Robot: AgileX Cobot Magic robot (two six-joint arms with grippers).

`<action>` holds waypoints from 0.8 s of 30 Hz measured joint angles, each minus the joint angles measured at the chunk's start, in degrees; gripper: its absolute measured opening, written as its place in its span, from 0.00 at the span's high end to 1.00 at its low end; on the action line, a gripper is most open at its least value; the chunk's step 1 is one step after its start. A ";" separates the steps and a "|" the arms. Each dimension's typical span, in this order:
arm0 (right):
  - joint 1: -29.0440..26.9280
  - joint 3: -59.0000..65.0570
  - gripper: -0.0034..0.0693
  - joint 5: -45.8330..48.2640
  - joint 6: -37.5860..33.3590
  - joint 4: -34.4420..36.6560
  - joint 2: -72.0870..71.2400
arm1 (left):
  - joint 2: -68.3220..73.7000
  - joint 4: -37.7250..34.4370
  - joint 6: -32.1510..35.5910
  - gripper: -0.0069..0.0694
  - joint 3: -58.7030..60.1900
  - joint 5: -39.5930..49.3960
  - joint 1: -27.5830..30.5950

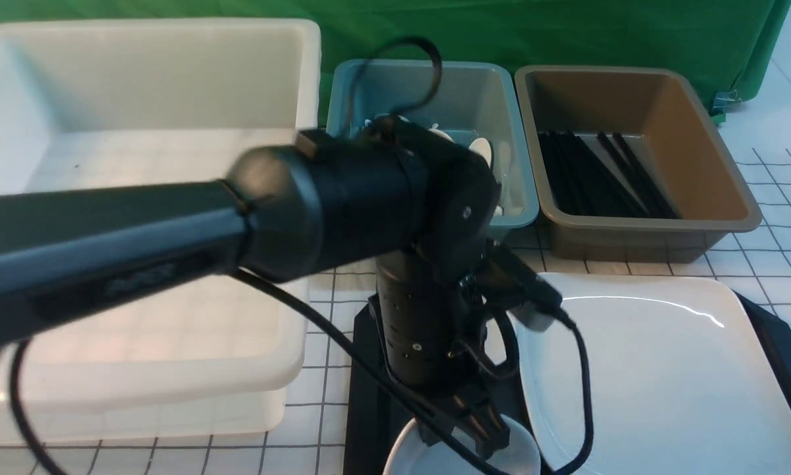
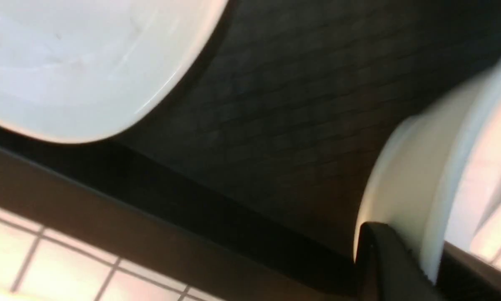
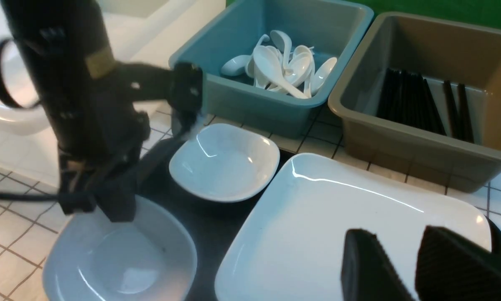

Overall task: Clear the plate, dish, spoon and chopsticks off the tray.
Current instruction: Use the left arm to put the small plate into the large storage box on the left

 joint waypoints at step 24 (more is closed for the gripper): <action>0.00 0.00 0.67 0.00 0.00 0.00 0.00 | -29.37 -15.64 -13.73 0.89 10.08 -19.05 47.10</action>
